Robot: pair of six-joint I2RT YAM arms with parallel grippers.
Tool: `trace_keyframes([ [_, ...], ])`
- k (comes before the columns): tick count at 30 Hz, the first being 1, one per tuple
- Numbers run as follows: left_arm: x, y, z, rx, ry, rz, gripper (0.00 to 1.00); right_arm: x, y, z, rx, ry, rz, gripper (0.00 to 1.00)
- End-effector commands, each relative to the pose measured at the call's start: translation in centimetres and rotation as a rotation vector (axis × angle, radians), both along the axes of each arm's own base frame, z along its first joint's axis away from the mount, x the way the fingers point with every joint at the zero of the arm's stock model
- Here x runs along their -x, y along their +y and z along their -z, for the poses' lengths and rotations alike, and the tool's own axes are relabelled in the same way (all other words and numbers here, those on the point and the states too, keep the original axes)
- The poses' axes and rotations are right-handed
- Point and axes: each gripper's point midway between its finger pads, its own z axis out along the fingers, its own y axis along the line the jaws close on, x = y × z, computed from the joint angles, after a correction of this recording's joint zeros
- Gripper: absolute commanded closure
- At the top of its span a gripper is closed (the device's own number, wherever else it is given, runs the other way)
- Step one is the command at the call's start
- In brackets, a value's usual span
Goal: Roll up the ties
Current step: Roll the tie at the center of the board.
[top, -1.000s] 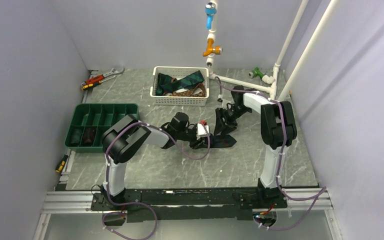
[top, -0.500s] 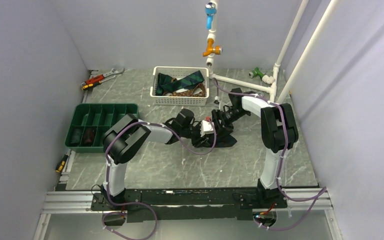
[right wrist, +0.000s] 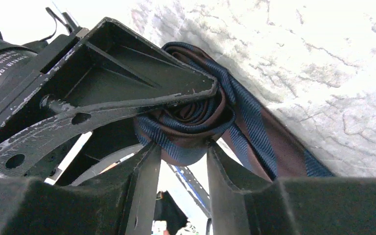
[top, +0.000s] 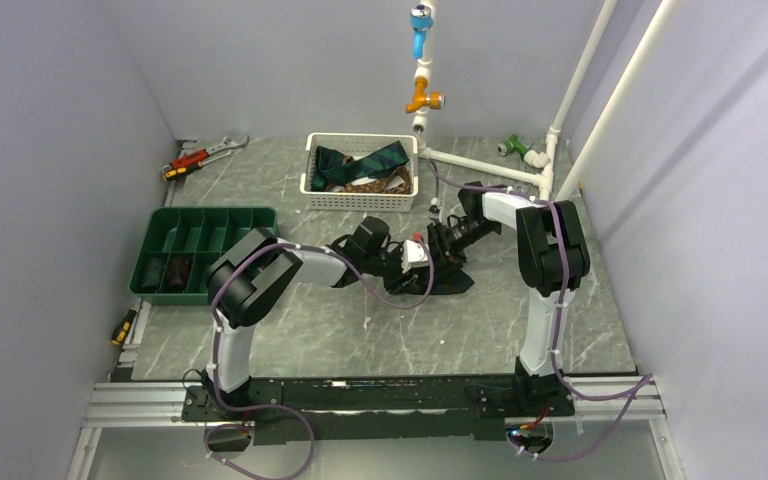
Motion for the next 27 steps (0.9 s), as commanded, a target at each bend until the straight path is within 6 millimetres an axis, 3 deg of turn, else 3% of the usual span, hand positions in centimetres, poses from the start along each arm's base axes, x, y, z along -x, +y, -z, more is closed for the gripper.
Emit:
trace_keyframes([
  [1, 0.9, 2.4, 5.0, -0.159, 0.093, -0.041, 0.6, -1.5, -0.1, 0.9, -0.008, -0.043, 0.005, 0.7],
  [3, 0.9, 2.4, 5.0, -0.158, 0.091, -0.041, 0.58, -1.3, -0.4, 1.4, 0.014, -0.043, -0.005, 0.97],
  [4, 0.9, 2.4, 4.7, -0.148, 0.087, -0.043, 0.54, -1.2, -0.8, 1.8, 0.041, -0.049, -0.013, 1.0],
  [7, 0.7, 2.1, 3.8, -0.096, 0.068, -0.048, 0.35, -0.7, -2.8, 3.8, 0.153, -0.044, -0.021, 1.0],
  [13, -0.3, 0.0, 1.0, 0.033, 0.04, -0.032, 0.13, -0.7, -5.8, 5.8, 0.33, -0.077, -0.031, 1.0],
  [19, -0.3, -2.5, -1.1, 0.14, 0.031, 0.032, 0.09, -1.8, -7.2, 6.8, 0.439, -0.107, -0.016, 1.0],
  [27, 0.1, -4.7, -1.4, 0.202, 0.028, 0.083, 0.09, -2.9, -8.8, 8.1, 0.558, -0.142, -0.025, 1.0],
])
